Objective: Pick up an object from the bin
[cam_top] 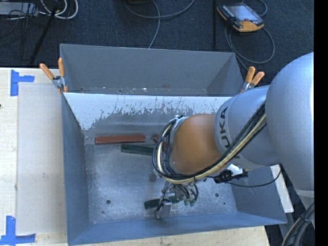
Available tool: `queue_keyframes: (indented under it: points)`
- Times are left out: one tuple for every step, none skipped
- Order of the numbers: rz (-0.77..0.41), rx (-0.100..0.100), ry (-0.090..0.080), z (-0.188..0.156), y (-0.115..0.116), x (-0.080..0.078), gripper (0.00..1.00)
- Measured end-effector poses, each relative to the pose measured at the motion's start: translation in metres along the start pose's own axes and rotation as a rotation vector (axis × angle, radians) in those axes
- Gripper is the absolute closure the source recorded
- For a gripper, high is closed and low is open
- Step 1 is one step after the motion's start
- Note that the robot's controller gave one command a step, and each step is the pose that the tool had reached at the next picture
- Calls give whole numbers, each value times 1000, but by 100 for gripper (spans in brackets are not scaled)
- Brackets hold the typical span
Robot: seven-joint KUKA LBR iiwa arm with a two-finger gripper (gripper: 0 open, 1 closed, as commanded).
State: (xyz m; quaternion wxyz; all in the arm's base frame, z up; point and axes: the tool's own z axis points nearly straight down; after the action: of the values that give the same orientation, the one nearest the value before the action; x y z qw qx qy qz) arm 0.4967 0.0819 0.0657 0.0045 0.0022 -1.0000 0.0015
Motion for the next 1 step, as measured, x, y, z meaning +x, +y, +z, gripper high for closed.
queue_keyframes:
  points:
    - [194, -4, -8, -34, -3, 2, 0]
